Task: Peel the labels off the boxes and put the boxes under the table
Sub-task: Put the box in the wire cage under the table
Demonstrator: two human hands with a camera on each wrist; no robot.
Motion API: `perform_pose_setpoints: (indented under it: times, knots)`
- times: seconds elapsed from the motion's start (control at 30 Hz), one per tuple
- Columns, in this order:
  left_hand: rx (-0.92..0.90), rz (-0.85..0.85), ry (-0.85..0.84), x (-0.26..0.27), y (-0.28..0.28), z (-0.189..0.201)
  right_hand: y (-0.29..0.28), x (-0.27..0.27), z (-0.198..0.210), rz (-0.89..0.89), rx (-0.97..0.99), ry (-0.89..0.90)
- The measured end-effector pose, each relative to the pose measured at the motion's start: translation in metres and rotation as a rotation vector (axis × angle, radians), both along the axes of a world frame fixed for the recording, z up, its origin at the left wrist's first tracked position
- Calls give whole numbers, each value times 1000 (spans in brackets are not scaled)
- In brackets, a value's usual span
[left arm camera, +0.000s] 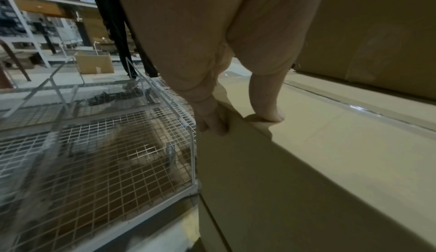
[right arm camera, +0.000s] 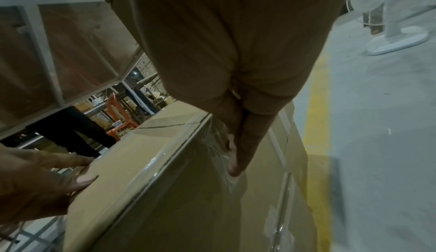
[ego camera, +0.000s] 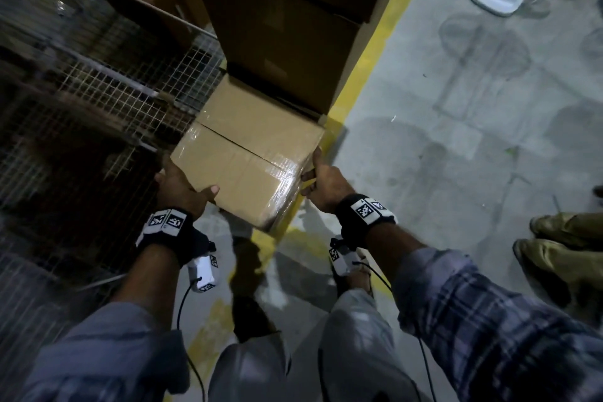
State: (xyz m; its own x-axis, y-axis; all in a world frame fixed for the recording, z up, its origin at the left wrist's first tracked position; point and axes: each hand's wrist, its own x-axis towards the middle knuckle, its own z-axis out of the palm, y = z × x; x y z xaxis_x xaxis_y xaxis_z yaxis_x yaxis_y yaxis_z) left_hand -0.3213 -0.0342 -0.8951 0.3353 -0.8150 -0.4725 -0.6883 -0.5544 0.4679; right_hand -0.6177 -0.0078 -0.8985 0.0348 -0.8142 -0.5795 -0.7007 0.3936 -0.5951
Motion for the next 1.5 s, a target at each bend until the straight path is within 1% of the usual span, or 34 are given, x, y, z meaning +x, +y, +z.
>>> perform_pose_setpoints:
  times: [0.13, 0.27, 0.33, 0.47, 0.53, 0.63, 0.77, 0.87, 0.93, 1.07, 1.13, 1.23, 1.33, 1.43, 1.5]
  knots:
    - [16, -14, 5, 1, 1, 1, 0, 3, 3, -8, 20, 12]
    - [5, -14, 52, -1, 3, 4, -2, 1, 2, 15, 6, 116]
    - [-8, 28, 85, -2, 6, 8, -3, -2, 7, 1, 13, 138]
    - [-26, 102, 97, -6, 11, 32, -5, -10, 31, 1, 16, 151]
    - [-47, 115, 115, -9, 12, 54, -7, -13, 48, 3, 27, 166]
    - [-114, 134, 195, -8, 12, 88, -12, -13, 79, 32, 47, 190]
    - [-222, 212, 292, -22, 12, 166, -16, -4, 139, 69, 23, 167]
    - [-388, 200, 353, -30, 17, 236, -16, 9, 196, 86, -10, 130]
    - [-467, 192, 394, -33, 19, 277, -17, 17, 235, 95, -58, 102]
    - [-559, 252, 517, -36, 31, 362, -15, 25, 318, 127, -206, 82]
    - [-631, 251, 551, -37, 36, 402, -14, 27, 359, 140, -265, 53]
    - [-730, 228, 530, -41, 44, 457, -12, 27, 412, 153, -334, 44]
    - [-852, 250, 506, -40, 55, 509, -9, 28, 461, 166, -409, 21]
    - [-1010, 287, 449, -31, 74, 552, -9, 39, 506, 209, -480, -73]
    - [-1119, 346, 408, -24, 90, 575, -8, 53, 532, 255, -545, -122]
